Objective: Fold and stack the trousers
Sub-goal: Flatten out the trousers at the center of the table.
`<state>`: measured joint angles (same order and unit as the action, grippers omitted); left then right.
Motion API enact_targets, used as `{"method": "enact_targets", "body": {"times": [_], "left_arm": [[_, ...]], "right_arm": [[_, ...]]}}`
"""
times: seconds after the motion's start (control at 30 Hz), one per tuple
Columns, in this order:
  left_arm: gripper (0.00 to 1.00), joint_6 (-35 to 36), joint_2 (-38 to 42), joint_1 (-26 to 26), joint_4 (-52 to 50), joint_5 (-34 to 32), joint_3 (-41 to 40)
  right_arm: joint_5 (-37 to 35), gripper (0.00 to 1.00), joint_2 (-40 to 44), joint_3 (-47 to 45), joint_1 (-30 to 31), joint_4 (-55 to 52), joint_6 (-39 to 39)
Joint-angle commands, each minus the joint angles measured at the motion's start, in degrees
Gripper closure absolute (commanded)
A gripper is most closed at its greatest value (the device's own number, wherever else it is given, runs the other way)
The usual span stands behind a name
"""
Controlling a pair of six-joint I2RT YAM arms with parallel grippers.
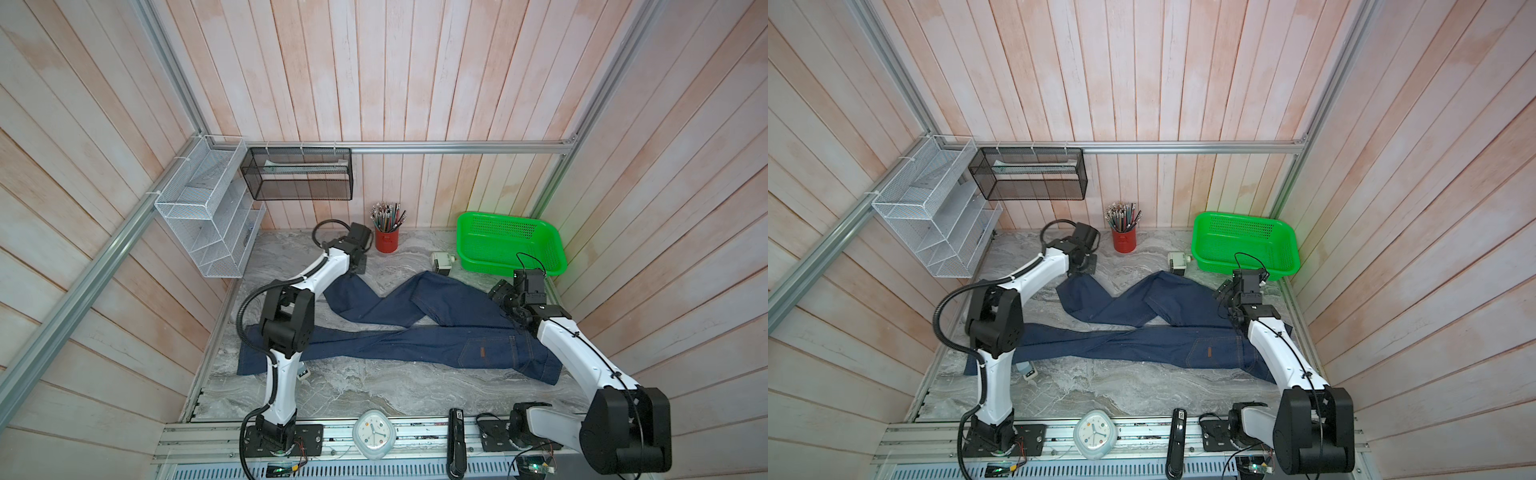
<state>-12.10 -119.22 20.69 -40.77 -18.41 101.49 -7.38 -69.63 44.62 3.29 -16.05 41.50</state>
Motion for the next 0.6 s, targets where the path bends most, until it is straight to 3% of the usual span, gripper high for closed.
{"method": "enact_targets", "body": {"times": [0.0,0.27,0.57], "left_arm": [[1.00,-0.95,6.62,-6.28,3.16,-6.54,2.55],[1.00,0.76,5.98,-16.48,-0.41,-7.50,10.84],[1.00,0.07,7.36,-23.71,-3.35,-5.86,9.20]], "right_arm": [[1.02,0.22,-0.25,-1.16,0.27,-0.35,-2.00],[3.62,0.22,-2.31,-1.30,3.61,-3.42,-3.94],[1.82,0.22,-2.56,-2.74,5.76,-5.88,-4.98]]}}
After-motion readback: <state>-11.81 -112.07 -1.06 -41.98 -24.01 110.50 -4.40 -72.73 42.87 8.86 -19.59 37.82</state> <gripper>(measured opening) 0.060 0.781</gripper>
